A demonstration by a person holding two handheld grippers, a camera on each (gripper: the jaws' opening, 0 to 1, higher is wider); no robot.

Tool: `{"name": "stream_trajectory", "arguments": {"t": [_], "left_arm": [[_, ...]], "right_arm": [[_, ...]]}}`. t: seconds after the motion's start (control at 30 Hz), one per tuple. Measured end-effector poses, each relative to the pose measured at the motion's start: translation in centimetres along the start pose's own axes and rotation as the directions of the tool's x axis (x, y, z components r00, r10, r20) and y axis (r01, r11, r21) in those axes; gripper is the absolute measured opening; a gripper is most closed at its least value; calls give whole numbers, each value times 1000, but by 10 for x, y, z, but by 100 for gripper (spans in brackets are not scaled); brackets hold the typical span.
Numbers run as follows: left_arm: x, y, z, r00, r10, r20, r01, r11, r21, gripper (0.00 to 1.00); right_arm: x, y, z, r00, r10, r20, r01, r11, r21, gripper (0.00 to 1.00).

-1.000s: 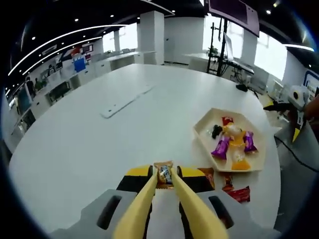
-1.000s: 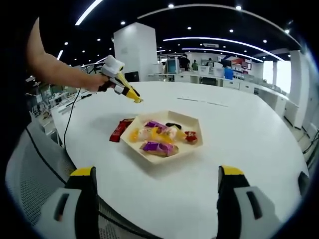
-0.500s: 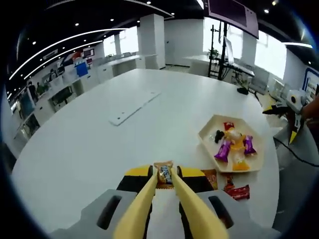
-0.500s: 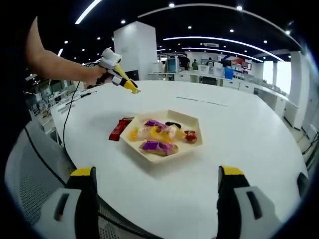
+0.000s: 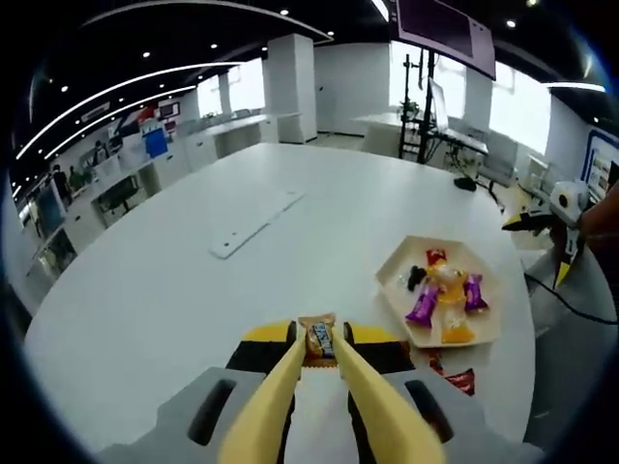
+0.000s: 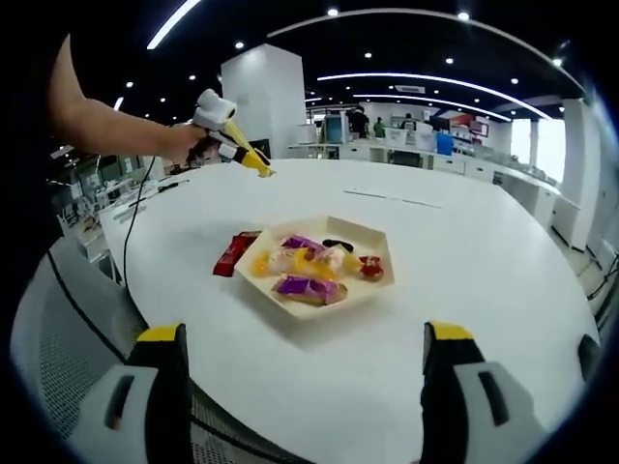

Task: Place the target food into the container with the food tongs after gripping and lifting it, then release it inside without dropping or visibly crushing the food.

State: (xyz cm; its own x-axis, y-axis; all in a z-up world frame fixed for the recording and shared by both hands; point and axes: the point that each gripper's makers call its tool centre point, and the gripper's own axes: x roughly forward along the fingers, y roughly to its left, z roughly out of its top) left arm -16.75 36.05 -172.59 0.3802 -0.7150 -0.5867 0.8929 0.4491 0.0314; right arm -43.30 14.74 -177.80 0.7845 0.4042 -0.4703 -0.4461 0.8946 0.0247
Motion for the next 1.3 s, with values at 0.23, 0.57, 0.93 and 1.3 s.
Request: {"name": "stream_trajectory", "arguments": {"t": [0.23, 0.57, 0.93, 1.3], "left_arm": [[1, -11, 7, 1000, -17, 6, 17, 1000, 10, 16], [9, -29, 11, 999, -46, -2, 46, 999, 17, 16], [20, -47, 20, 997, -75, -1, 75, 997, 32, 16], [32, -62, 28, 995, -104, -5, 104, 994, 38, 16]], "right_arm": [[-3, 2, 25, 990, 5, 140, 10, 994, -106, 100], [-1, 4, 17, 995, 22, 101, -16, 999, -52, 100], [0, 5, 15, 996, 26, 91, -23, 999, -38, 100], [0, 4, 15, 996, 20, 92, -17, 999, -33, 100]]}}
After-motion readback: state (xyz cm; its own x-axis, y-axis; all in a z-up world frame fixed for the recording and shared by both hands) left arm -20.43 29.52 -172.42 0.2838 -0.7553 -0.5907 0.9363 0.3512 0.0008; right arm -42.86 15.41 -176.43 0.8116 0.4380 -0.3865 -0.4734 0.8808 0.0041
